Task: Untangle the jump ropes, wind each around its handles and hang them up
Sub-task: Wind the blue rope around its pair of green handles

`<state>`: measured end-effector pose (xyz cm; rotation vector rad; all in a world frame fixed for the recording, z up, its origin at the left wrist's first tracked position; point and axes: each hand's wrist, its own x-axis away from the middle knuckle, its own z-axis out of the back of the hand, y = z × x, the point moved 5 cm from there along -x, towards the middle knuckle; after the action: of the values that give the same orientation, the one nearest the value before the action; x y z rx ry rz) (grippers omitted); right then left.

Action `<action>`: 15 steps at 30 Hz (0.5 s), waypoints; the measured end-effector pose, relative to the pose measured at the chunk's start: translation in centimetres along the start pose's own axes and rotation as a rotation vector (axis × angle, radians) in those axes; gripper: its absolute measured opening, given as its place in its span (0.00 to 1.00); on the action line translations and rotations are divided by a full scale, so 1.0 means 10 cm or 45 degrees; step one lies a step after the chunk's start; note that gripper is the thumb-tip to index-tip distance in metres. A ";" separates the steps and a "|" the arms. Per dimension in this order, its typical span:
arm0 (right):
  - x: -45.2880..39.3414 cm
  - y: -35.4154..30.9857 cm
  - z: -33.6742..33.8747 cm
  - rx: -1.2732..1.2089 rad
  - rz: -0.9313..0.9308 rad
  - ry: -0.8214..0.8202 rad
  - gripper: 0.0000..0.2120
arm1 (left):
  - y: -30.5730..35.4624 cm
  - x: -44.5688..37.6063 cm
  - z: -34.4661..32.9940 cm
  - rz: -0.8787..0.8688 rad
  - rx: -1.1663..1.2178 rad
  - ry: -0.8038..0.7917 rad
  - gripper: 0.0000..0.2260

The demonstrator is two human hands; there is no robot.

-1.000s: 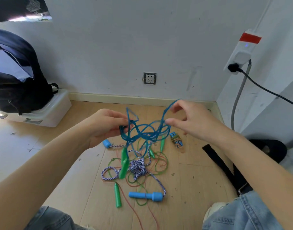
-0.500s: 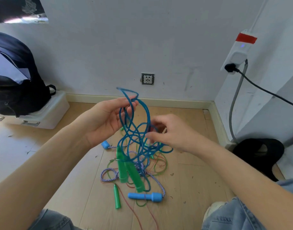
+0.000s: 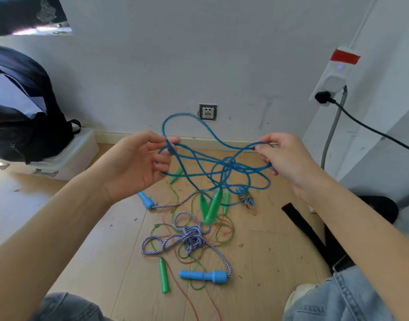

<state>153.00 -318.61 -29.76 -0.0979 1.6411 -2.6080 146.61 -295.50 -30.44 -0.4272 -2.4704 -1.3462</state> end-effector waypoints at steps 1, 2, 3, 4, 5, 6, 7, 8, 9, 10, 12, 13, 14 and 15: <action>0.00 -0.01 -0.01 0.170 0.040 -0.048 0.04 | 0.02 -0.02 0.02 -0.051 -0.016 0.058 0.10; 0.02 -0.02 -0.07 0.317 0.068 -0.162 0.02 | 0.03 -0.03 0.04 -0.111 -0.113 0.131 0.07; 0.06 0.00 -0.14 0.456 0.083 -0.312 0.07 | 0.04 -0.04 0.04 -0.175 -0.256 0.182 0.07; 0.10 0.04 -0.22 0.590 0.092 -0.461 0.14 | 0.03 -0.04 0.03 -0.236 -0.411 0.195 0.07; 0.15 0.06 -0.29 0.706 0.125 -0.555 0.22 | 0.00 -0.03 -0.02 -0.282 -0.569 0.162 0.06; 0.18 0.04 -0.33 0.759 0.187 -0.580 0.29 | -0.04 -0.01 -0.08 -0.304 -0.730 0.093 0.06; 0.23 -0.03 -0.37 0.725 0.261 -0.583 0.33 | -0.09 0.02 -0.16 -0.309 -0.883 0.009 0.05; 0.27 -0.10 -0.40 0.604 0.323 -0.601 0.35 | -0.14 0.04 -0.24 -0.304 -1.022 -0.073 0.06; 0.31 -0.16 -0.44 0.452 0.356 -0.661 0.34 | -0.18 0.06 -0.31 -0.299 -1.126 -0.144 0.06; 0.34 -0.18 -0.48 0.310 0.350 -0.757 0.32 | -0.20 0.08 -0.37 -0.306 -1.187 -0.197 0.07; 0.39 -0.16 -0.55 0.113 0.263 -0.943 0.20 | -0.18 0.10 -0.44 -0.359 -1.231 -0.246 0.07; 0.40 -0.16 -0.56 0.091 0.235 -0.963 0.13 | -0.15 0.10 -0.43 -0.376 -1.203 -0.235 0.07; 0.39 -0.15 -0.55 0.126 0.232 -0.915 0.06 | -0.13 0.10 -0.41 -0.373 -1.140 -0.196 0.07; 0.35 -0.15 -0.52 0.220 0.256 -0.812 0.01 | -0.11 0.09 -0.37 -0.356 -1.074 -0.140 0.07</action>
<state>149.05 -313.61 -30.60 -0.6415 1.1344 -2.2203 145.75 -299.13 -29.02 -0.3300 -1.9658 -2.5220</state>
